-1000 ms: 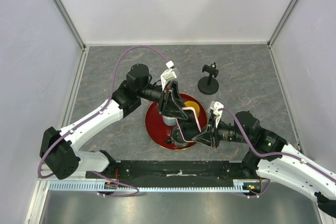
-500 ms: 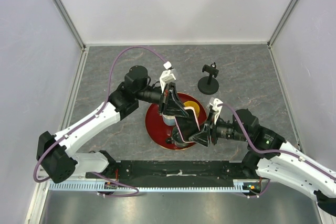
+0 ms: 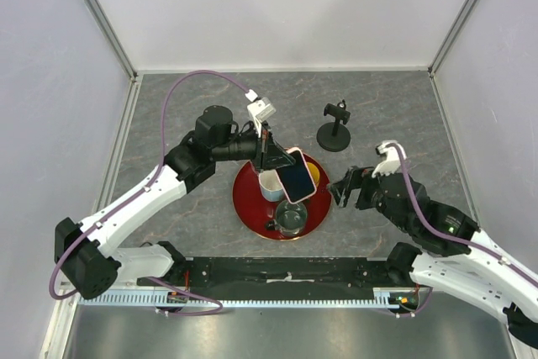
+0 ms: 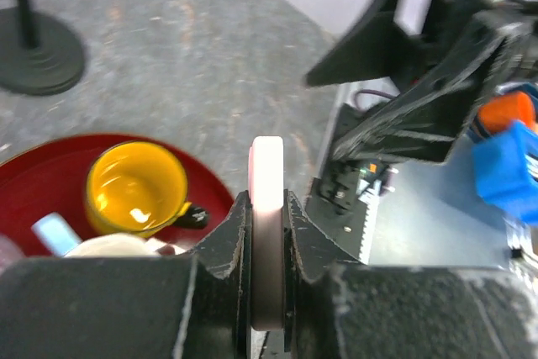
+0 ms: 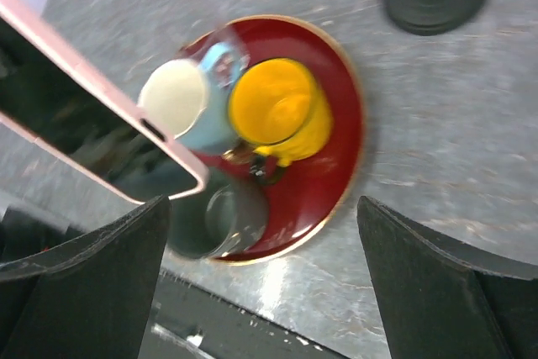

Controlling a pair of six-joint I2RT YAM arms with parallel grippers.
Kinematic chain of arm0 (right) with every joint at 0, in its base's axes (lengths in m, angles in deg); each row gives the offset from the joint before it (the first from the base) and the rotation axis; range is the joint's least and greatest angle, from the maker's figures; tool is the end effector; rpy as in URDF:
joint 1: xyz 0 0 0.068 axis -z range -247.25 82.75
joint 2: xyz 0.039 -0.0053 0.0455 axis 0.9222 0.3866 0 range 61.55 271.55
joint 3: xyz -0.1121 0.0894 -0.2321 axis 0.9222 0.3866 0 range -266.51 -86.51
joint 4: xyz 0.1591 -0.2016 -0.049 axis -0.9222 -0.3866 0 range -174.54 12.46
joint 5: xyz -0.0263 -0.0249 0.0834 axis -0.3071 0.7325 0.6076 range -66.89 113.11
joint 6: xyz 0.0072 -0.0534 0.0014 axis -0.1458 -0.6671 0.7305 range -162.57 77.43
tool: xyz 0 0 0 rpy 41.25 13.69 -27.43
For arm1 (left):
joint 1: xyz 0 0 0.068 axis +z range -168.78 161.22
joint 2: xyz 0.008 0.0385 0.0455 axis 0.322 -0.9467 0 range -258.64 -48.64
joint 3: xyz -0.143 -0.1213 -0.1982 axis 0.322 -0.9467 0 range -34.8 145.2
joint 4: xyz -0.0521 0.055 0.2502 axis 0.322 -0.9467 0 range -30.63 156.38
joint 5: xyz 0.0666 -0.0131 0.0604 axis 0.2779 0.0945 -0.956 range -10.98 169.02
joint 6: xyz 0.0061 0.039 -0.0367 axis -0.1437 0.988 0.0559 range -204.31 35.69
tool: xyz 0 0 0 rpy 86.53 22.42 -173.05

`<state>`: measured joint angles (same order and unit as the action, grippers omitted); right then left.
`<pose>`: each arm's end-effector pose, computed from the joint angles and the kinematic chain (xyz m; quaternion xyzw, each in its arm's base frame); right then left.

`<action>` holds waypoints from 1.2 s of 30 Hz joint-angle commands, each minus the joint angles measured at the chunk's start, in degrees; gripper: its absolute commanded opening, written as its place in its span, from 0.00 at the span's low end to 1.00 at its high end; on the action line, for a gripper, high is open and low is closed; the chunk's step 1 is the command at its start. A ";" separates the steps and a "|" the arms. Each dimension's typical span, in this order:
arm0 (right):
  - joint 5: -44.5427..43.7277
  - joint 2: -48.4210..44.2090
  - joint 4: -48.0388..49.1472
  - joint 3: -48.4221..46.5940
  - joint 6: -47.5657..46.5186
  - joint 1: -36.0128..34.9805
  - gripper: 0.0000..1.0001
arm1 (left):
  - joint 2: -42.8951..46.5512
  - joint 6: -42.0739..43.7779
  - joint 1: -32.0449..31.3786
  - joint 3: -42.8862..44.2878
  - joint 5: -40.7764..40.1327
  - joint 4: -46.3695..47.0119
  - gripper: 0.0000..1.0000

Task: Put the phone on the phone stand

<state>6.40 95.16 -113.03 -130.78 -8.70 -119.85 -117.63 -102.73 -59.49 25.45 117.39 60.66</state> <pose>0.0859 0.0954 0.3186 -0.0584 0.8353 0.2758 0.4720 0.1943 -0.1961 0.3566 0.3418 0.6935 -0.5114 0.3751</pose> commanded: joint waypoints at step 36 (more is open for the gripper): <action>-5.62 51.56 7.80 -28.86 -14.88 28.69 0.57 | 3.07 1.10 4.06 2.33 -14.55 -1.05 0.02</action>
<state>-2.06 145.65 -108.55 -158.02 -21.84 -91.11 -116.19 -103.58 -54.86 25.86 103.44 56.07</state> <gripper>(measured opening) 0.574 0.162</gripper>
